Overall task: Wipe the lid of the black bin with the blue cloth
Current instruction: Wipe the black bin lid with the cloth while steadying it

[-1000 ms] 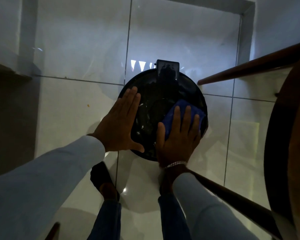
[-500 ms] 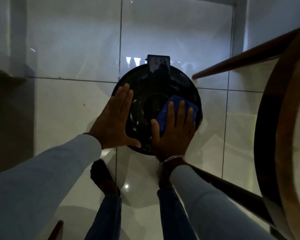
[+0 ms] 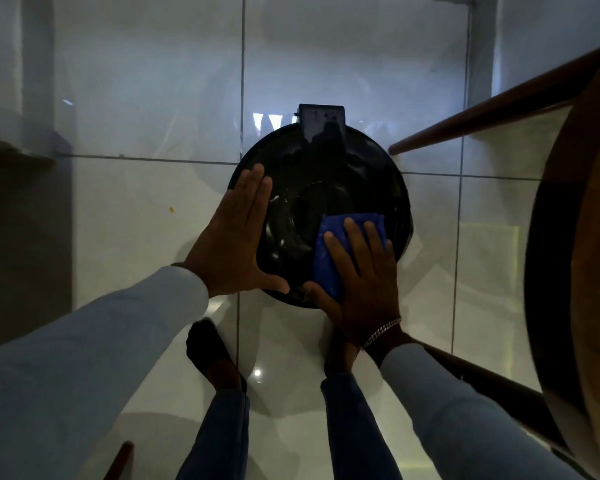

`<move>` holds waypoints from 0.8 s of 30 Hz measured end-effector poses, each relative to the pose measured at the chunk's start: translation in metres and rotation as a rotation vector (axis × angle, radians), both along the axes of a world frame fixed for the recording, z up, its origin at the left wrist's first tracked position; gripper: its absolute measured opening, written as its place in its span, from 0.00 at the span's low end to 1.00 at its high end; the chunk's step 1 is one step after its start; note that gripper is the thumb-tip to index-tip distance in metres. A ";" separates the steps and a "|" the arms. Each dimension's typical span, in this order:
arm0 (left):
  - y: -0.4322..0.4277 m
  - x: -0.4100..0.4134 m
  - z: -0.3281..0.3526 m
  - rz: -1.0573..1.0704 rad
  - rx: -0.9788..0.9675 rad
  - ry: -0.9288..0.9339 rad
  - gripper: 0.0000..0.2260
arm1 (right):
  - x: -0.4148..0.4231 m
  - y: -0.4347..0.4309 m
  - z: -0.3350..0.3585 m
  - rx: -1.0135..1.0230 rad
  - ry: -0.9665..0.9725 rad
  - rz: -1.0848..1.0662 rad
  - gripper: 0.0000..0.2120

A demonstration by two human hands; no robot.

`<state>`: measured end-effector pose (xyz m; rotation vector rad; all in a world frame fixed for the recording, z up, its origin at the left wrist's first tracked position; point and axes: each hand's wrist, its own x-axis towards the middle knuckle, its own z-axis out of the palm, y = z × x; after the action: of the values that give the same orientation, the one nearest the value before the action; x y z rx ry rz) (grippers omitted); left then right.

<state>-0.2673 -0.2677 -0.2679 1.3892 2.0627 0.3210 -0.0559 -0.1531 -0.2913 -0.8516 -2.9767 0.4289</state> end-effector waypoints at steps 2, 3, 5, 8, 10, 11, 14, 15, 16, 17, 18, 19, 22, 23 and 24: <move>0.000 0.000 0.000 -0.010 0.005 0.014 0.63 | -0.008 0.005 0.000 -0.004 0.046 -0.029 0.36; 0.000 0.001 -0.001 -0.010 0.007 0.019 0.63 | -0.012 0.008 0.001 -0.003 0.072 -0.046 0.35; 0.001 0.002 -0.003 0.002 0.011 0.025 0.63 | -0.023 0.014 0.003 0.000 0.108 -0.089 0.32; 0.002 0.003 -0.004 0.024 0.032 0.036 0.64 | -0.041 0.022 0.007 -0.010 0.127 -0.129 0.29; 0.003 0.003 -0.004 0.023 0.038 0.043 0.64 | -0.052 0.030 0.010 -0.007 0.135 -0.110 0.28; 0.002 0.003 -0.004 0.024 0.039 0.046 0.64 | -0.058 0.033 0.012 -0.015 0.148 -0.101 0.27; 0.001 0.003 -0.003 0.028 0.050 0.050 0.63 | -0.078 0.042 0.019 -0.102 0.216 -0.142 0.23; 0.001 0.003 -0.003 0.031 0.058 0.048 0.63 | -0.084 0.042 0.021 -0.152 0.231 -0.164 0.23; 0.001 0.003 -0.004 0.036 0.068 0.045 0.63 | -0.090 0.043 0.024 -0.206 0.243 -0.172 0.23; 0.001 0.003 -0.004 0.044 0.077 0.039 0.64 | -0.094 0.042 0.026 -0.256 0.254 -0.163 0.23; 0.000 0.004 -0.005 0.056 0.084 0.025 0.64 | -0.098 0.040 0.028 -0.298 0.267 -0.144 0.22; 0.000 0.004 -0.006 0.076 0.090 0.000 0.65 | -0.101 0.039 0.029 -0.329 0.277 -0.121 0.22; -0.002 0.005 -0.012 0.140 0.125 -0.073 0.67 | -0.109 0.035 0.030 -0.387 0.296 -0.067 0.20; -0.002 0.005 -0.014 0.154 0.144 -0.090 0.67 | -0.111 0.034 0.031 -0.404 0.297 -0.056 0.20; -0.003 0.005 -0.016 0.168 0.162 -0.107 0.67 | -0.112 0.032 0.032 -0.421 0.299 -0.041 0.20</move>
<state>-0.2622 -0.2708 -0.2838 1.2624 2.1061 0.6327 -0.1679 -0.1208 -0.2598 -0.7829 -2.6252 1.0998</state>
